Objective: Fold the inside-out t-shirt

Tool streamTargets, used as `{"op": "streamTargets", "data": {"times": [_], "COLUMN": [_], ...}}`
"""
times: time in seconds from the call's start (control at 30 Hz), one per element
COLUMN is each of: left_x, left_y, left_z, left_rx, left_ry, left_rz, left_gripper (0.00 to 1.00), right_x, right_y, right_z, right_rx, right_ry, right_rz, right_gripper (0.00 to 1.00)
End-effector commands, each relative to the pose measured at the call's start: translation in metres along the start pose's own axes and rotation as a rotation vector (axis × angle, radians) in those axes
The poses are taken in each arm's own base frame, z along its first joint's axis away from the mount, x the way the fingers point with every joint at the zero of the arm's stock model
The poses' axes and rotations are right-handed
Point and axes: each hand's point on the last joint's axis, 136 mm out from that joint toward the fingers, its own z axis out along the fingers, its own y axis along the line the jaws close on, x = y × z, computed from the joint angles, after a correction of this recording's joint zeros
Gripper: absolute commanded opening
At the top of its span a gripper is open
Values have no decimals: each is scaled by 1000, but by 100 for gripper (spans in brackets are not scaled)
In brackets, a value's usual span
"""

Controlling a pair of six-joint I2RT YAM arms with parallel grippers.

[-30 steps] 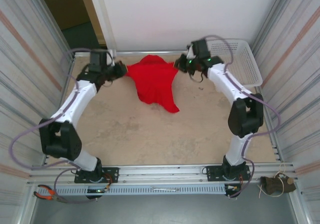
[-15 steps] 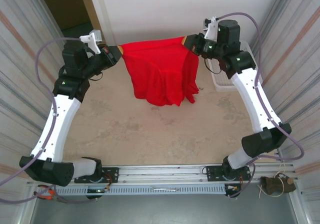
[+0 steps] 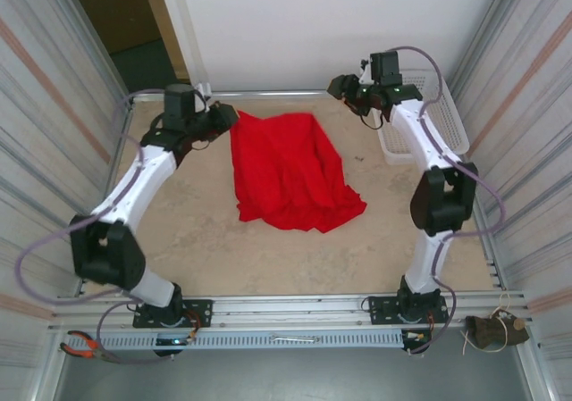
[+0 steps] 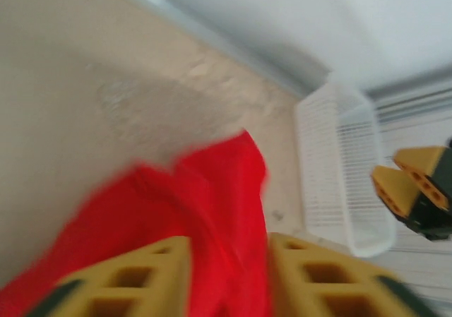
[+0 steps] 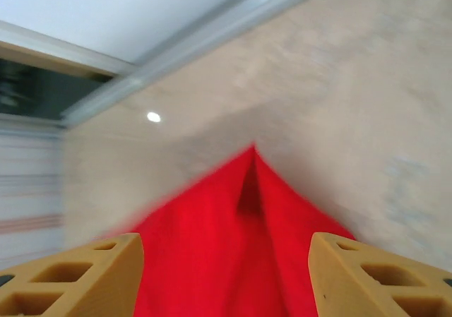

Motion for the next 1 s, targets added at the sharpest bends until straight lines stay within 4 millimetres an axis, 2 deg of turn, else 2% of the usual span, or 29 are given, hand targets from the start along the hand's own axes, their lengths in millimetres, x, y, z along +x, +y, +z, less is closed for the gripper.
{"op": "streamTargets", "data": {"times": [0.0, 0.03, 0.1, 0.23, 0.3, 0.4, 0.5, 0.63, 0.77, 0.97], "left_x": [-30, -31, -29, -5, 13, 38, 55, 63, 67, 68], "left_y": [-6, -2, 6, 24, 37, 59, 82, 98, 100, 98], "left_z": [-2, -3, -9, -23, -31, -44, -54, -64, -68, -64], "left_rx": [14, 2, -21, -61, -91, -150, -202, -218, -215, -192], "left_ry": [-53, -58, -67, -37, -13, 4, 10, 14, 19, 36], "left_rz": [57, 66, 71, 71, 64, 65, 47, 3, -5, -11], "left_gripper": [61, 64, 69, 72, 73, 75, 76, 76, 76, 76], "right_x": [31, 56, 89, 160, 188, 216, 223, 224, 226, 222], "right_y": [36, 26, 20, 17, 17, 18, 26, 25, 20, 6], "right_z": [-41, -36, -35, -20, -7, 18, 38, 61, 78, 93], "right_rx": [75, 122, 164, 185, 190, 208, 237, 274, 297, 337], "right_ry": [-1, 53, 108, 253, 308, 361, 352, 369, 385, 397], "right_rz": [-263, -312, -400, -517, -553, -576, -609, -616, -621, -599], "right_gripper": [62, 62, 62, 62, 62, 61, 62, 58, 51, 32]}}
